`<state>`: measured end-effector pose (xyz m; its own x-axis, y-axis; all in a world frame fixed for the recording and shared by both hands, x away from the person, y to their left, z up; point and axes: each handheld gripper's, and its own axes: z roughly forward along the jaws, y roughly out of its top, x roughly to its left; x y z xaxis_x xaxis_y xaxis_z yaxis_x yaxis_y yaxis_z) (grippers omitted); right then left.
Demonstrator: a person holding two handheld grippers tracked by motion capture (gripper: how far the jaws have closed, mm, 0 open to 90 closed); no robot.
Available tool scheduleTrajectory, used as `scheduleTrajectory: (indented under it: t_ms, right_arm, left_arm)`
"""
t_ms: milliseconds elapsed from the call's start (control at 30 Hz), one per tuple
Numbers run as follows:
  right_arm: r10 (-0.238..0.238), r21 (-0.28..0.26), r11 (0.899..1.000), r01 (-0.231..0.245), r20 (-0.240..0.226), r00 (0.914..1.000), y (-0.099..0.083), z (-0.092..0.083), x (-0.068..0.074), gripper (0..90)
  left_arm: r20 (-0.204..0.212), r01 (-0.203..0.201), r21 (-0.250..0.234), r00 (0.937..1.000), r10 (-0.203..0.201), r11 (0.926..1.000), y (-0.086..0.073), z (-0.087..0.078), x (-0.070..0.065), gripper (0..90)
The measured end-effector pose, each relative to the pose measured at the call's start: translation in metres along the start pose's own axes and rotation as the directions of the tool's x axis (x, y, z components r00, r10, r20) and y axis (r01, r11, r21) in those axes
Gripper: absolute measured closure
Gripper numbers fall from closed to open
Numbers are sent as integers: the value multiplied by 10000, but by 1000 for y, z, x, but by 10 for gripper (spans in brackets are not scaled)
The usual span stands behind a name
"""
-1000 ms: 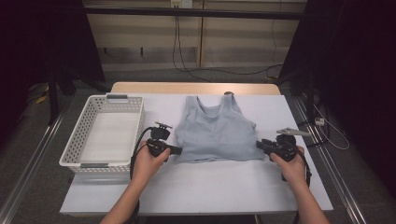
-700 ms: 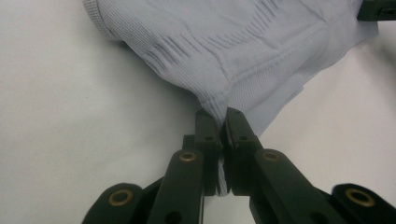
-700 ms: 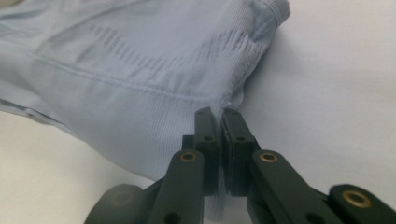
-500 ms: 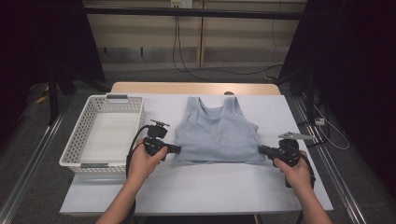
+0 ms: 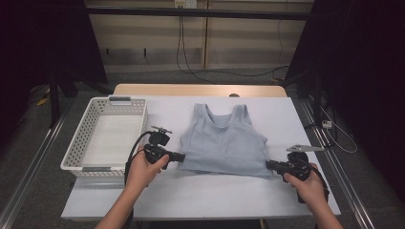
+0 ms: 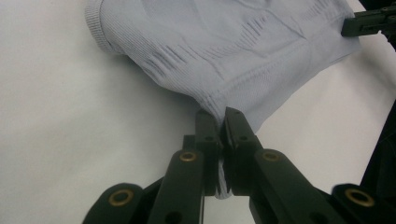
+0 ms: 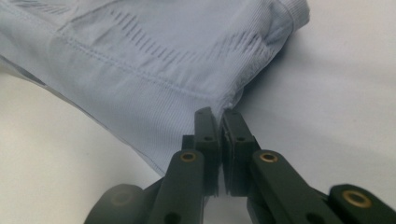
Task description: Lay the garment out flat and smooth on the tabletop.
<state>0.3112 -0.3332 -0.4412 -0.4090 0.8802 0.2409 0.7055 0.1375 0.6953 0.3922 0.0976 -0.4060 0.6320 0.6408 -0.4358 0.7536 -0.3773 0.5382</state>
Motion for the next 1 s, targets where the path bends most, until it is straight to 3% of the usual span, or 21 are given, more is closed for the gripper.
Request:
scheduleTrajectory:
  t_ms: [67,133,267,433,667,1000]
  right_arm:
    - [-162,-12,9999,163,121,9998,0,2,-1,792]
    - [-215,-98,9997,217,183,9996,3,3,-2,695]
    - [-222,-731,9970,253,433,9988,17,4,-5,604]
    - [-470,-1244,9905,589,966,9942,38,9,-13,599]
    - [-155,-1426,9890,398,1670,9858,56,24,-30,644]
    - [273,-861,9961,-180,1084,9937,60,49,-32,694]
  left_arm:
    - [-24,42,-3,10000,-42,10000,-1,0,1,858]
    - [-37,-13,50,10000,13,10000,-2,0,2,858]
    - [-38,29,73,10000,-29,10000,-3,1,3,858]
    - [-72,13,80,10000,-12,10000,-5,0,4,857]
    - [-121,46,68,9999,-45,10000,-5,1,5,857]
    - [-161,3,124,9999,-1,9999,-4,1,7,856]
